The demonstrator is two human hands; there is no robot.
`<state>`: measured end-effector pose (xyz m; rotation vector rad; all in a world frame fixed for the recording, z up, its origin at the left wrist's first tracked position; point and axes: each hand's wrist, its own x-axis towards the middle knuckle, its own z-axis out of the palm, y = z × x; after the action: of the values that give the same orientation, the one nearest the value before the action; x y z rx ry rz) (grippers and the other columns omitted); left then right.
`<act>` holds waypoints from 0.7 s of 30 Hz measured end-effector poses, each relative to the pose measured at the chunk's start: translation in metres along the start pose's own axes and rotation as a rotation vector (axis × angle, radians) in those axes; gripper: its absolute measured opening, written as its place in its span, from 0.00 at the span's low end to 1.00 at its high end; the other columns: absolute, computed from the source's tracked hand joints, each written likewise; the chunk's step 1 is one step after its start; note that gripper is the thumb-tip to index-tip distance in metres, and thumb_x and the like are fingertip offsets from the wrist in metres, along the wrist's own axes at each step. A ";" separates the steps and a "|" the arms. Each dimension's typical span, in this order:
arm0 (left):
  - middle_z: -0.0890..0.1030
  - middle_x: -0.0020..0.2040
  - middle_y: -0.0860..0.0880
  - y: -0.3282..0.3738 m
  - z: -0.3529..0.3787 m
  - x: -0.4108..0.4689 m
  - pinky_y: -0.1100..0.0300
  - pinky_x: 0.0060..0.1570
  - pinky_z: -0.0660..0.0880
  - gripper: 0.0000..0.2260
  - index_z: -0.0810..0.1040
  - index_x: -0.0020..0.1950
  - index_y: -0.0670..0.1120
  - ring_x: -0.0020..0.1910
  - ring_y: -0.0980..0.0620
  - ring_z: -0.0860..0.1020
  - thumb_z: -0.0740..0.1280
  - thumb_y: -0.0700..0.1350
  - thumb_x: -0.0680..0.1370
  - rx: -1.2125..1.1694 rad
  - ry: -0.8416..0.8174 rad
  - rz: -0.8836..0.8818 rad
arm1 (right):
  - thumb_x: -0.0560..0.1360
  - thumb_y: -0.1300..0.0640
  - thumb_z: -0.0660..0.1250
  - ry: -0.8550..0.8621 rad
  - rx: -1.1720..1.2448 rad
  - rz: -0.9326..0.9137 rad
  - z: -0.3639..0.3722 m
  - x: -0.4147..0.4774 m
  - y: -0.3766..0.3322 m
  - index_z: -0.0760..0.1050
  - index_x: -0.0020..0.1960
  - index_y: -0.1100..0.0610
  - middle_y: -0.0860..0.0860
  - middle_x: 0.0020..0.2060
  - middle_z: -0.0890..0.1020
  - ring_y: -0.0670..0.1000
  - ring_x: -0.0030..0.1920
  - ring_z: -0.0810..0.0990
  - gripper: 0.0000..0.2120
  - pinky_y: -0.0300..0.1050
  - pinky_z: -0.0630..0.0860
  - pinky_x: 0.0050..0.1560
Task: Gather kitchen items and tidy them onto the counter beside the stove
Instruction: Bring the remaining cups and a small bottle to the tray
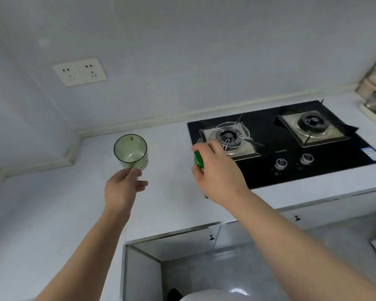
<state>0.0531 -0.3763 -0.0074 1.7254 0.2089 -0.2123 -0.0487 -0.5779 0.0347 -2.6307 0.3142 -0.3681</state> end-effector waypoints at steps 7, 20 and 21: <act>0.84 0.34 0.49 0.033 0.163 -0.123 0.47 0.57 0.79 0.07 0.83 0.47 0.44 0.42 0.44 0.85 0.67 0.45 0.79 0.142 -0.337 0.111 | 0.79 0.54 0.65 0.188 0.034 0.234 -0.114 -0.098 0.126 0.67 0.67 0.47 0.47 0.65 0.67 0.51 0.40 0.78 0.18 0.44 0.76 0.38; 0.83 0.32 0.47 0.051 0.402 -0.313 0.45 0.55 0.79 0.09 0.83 0.47 0.41 0.42 0.40 0.84 0.64 0.43 0.80 0.327 -0.825 0.246 | 0.78 0.54 0.64 0.466 -0.012 0.577 -0.258 -0.254 0.318 0.67 0.69 0.48 0.48 0.64 0.68 0.54 0.46 0.78 0.19 0.52 0.79 0.44; 0.84 0.33 0.46 0.051 0.417 -0.320 0.45 0.55 0.79 0.09 0.82 0.47 0.42 0.40 0.41 0.84 0.64 0.43 0.80 0.343 -0.850 0.251 | 0.78 0.54 0.64 0.479 -0.013 0.610 -0.263 -0.260 0.330 0.67 0.69 0.48 0.48 0.64 0.69 0.54 0.47 0.78 0.19 0.52 0.78 0.44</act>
<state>-0.2526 -0.8018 0.0561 1.8231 -0.6972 -0.8006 -0.4252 -0.8992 0.0514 -2.2722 1.2301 -0.7684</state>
